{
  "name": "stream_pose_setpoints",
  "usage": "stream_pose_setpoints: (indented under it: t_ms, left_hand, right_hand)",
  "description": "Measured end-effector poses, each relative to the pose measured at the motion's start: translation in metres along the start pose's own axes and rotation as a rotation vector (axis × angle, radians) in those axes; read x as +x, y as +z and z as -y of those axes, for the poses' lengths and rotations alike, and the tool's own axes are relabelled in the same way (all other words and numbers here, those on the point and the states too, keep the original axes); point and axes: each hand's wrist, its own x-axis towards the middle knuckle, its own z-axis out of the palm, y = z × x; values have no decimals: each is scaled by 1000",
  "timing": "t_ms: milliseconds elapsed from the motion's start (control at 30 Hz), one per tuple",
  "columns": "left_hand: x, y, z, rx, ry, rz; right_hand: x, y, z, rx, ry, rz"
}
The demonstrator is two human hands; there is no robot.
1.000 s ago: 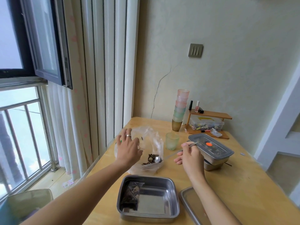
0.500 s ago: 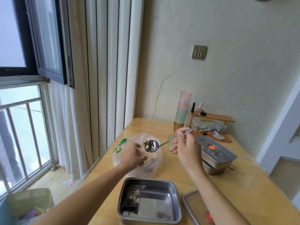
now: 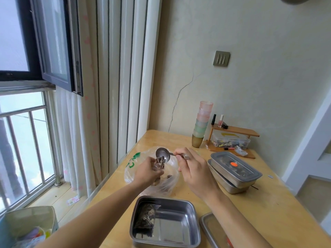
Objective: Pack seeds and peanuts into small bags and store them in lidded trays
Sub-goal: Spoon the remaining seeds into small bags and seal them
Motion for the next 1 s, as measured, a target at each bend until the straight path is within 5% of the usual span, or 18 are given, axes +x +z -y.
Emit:
stream_pose_setpoints:
  t_ms: [467,567,733,1000]
  left_hand:
    - [-1,-2,3,23,12,18]
    - [-2,-3,3,28,29,11]
    - [-1,-12,0,54,54,-87]
    - [1,-23,4,68,92,7]
  right_hand:
    - [-2,-3,4,25,20,52]
    - [-2,-3,0,16,59,-56]
    - [-3,-2,-13,87,327,-287]
    - [-20,21,-33,493,961,-362]
